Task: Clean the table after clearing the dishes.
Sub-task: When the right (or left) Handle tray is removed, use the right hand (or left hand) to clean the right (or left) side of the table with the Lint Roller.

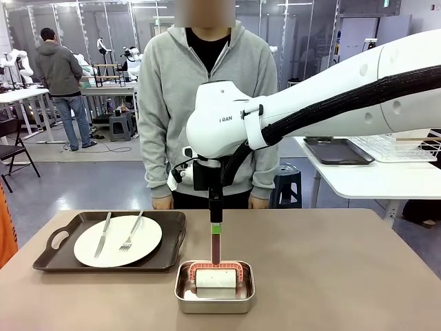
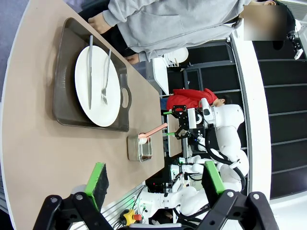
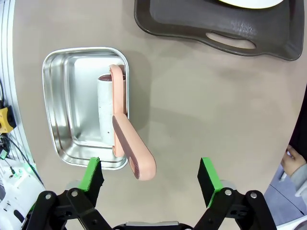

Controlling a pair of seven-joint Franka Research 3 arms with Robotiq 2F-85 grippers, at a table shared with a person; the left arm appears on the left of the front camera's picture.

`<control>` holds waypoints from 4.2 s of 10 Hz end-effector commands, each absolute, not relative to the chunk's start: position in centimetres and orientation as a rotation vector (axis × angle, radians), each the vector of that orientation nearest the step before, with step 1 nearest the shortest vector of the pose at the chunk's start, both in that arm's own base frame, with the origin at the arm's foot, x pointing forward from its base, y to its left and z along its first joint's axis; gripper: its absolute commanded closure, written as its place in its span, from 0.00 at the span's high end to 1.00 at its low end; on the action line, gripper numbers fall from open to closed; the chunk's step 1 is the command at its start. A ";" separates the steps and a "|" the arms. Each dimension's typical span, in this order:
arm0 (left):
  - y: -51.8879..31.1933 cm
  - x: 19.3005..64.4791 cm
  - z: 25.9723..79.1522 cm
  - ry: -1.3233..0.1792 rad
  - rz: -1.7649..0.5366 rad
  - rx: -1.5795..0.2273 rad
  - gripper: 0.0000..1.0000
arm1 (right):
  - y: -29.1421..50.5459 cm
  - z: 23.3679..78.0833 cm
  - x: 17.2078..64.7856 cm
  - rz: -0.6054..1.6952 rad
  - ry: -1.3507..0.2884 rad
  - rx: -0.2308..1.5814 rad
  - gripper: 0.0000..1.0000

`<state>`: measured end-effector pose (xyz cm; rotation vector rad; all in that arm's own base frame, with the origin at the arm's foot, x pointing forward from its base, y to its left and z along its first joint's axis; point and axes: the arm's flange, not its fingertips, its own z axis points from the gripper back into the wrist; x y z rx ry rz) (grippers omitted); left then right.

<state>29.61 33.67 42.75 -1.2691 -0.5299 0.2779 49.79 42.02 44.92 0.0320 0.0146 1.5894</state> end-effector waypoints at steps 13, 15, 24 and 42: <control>33.8 29.4 42.8 -0.538 0.267 -1.273 1.00 | 18.7 51.5 50.8 0.593 -0.206 0.921 1.00; 33.8 29.4 42.8 -0.538 0.267 -1.273 1.00 | 10.1 48.9 49.1 0.457 -0.228 1.156 1.00; 33.8 29.4 42.8 -0.538 0.267 -1.273 1.00 | -18.3 39.8 41.7 0.336 -0.368 1.362 1.00; 33.8 29.4 42.8 -0.538 0.267 -1.273 1.00 | -25.1 40.8 40.2 -0.030 -0.450 1.162 1.00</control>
